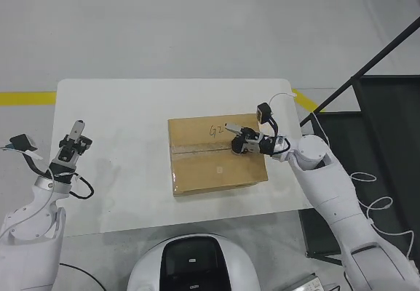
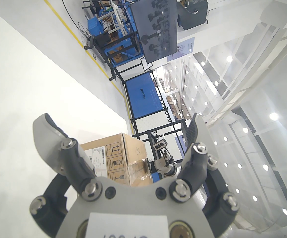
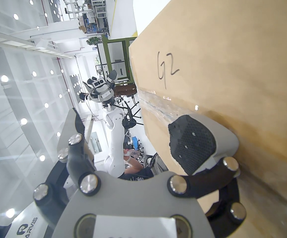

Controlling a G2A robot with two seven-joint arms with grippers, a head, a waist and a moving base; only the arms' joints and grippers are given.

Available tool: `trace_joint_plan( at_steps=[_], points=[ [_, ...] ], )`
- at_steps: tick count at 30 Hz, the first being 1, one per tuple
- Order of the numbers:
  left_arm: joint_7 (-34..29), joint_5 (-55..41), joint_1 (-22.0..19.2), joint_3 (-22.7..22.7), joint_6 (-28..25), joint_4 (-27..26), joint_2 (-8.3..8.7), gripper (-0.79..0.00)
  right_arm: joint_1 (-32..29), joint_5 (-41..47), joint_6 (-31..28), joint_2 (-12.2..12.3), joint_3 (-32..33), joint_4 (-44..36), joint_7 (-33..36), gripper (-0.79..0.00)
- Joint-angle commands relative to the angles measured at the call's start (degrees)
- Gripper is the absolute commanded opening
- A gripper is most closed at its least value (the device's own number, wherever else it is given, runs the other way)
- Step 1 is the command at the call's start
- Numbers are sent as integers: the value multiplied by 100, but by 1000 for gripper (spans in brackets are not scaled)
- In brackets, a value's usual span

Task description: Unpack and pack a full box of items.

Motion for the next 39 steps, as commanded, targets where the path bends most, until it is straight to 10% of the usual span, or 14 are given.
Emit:
trace_joint_plan(
  at_steps=[1,39],
  points=[
    [0,0,0,0,0,0,0,0,-65,62,-38,30,129,44,36,0],
    [0,0,0,0,0,0,0,-1,-713,1927,-1029,405,2150,1672,700,-1]
  ],
)
